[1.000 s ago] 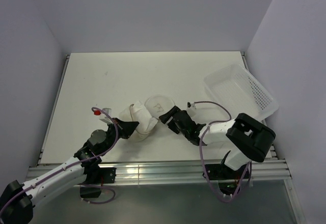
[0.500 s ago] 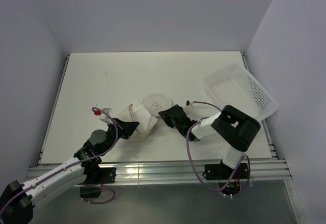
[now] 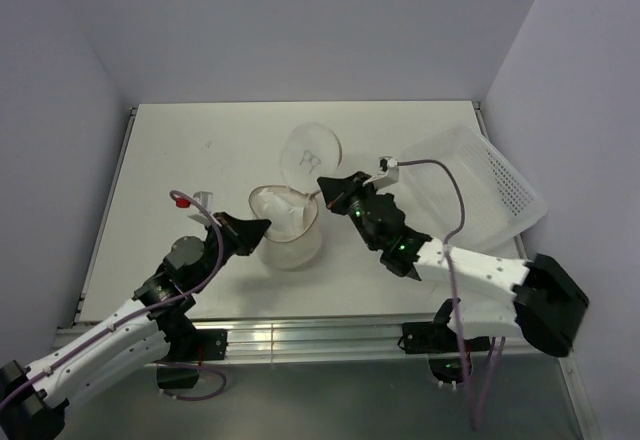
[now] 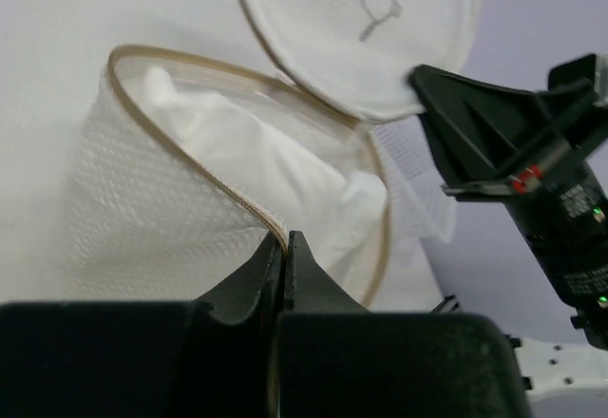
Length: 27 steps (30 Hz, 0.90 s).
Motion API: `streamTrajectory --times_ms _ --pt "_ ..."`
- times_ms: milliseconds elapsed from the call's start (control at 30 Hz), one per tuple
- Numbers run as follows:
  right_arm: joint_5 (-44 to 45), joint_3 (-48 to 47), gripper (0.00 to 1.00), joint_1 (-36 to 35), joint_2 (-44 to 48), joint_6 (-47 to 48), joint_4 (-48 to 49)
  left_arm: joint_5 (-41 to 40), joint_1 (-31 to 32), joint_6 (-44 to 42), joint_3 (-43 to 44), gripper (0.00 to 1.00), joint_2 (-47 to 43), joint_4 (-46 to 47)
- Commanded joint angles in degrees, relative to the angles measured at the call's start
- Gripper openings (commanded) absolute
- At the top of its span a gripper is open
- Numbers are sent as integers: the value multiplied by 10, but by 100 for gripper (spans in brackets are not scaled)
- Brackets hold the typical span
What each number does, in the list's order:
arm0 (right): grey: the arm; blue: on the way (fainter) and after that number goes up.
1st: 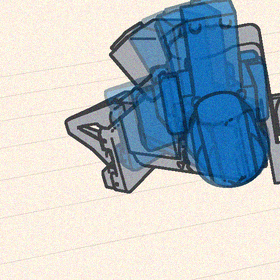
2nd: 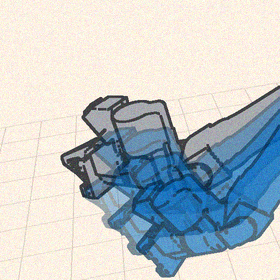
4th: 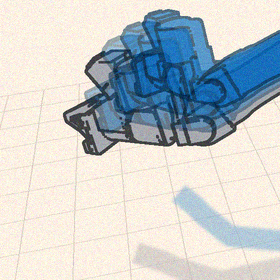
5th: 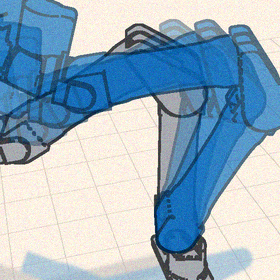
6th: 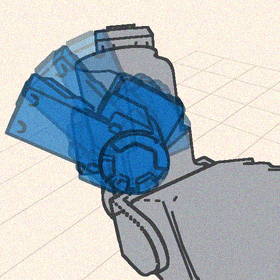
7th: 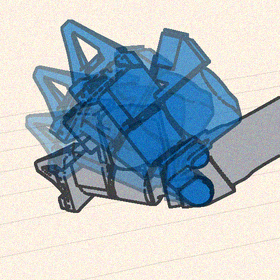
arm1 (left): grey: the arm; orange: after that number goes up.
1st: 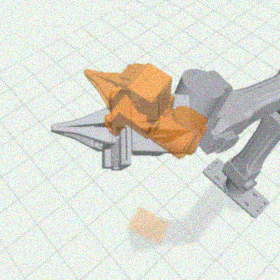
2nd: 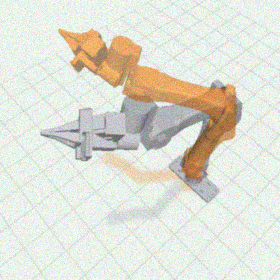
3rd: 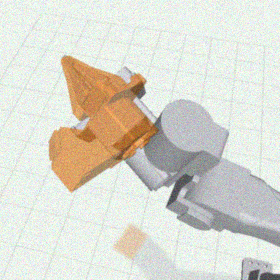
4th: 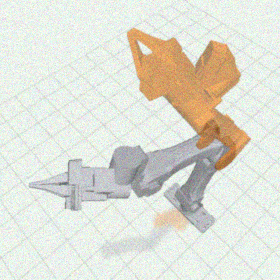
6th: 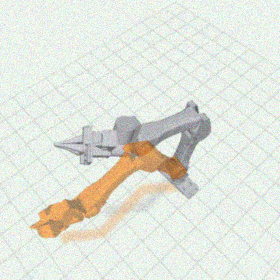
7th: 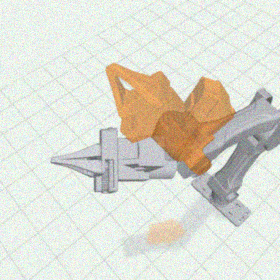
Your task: Place the bra in the laundry bag and zip it closed
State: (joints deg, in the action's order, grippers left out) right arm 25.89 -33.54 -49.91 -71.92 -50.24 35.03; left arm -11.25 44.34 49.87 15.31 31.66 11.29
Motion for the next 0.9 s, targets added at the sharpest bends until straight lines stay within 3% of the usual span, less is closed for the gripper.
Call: streamTrajectory --times_ms 0,100,267,467,600,700,867 --pt "9 -52 0 -26 118 150 -92 0 0 -24 79 0 1 -12" --pt "-13 -57 0 -54 149 160 -166 3 0 -19 88 0 7 -11" --pt "-38 -55 0 -34 78 169 -191 -48 -3 -28 61 0 44 2" --pt "-60 -155 0 -42 143 270 -229 5 3 -79 170 0 80 -13" --pt "-56 -136 0 -34 110 268 -255 -48 2 -51 91 0 84 -18" --pt "-40 -117 0 -22 85 265 -273 -46 2 -32 55 0 79 -3" --pt "-5 -131 0 -22 102 332 -249 -49 2 -75 75 0 90 15"
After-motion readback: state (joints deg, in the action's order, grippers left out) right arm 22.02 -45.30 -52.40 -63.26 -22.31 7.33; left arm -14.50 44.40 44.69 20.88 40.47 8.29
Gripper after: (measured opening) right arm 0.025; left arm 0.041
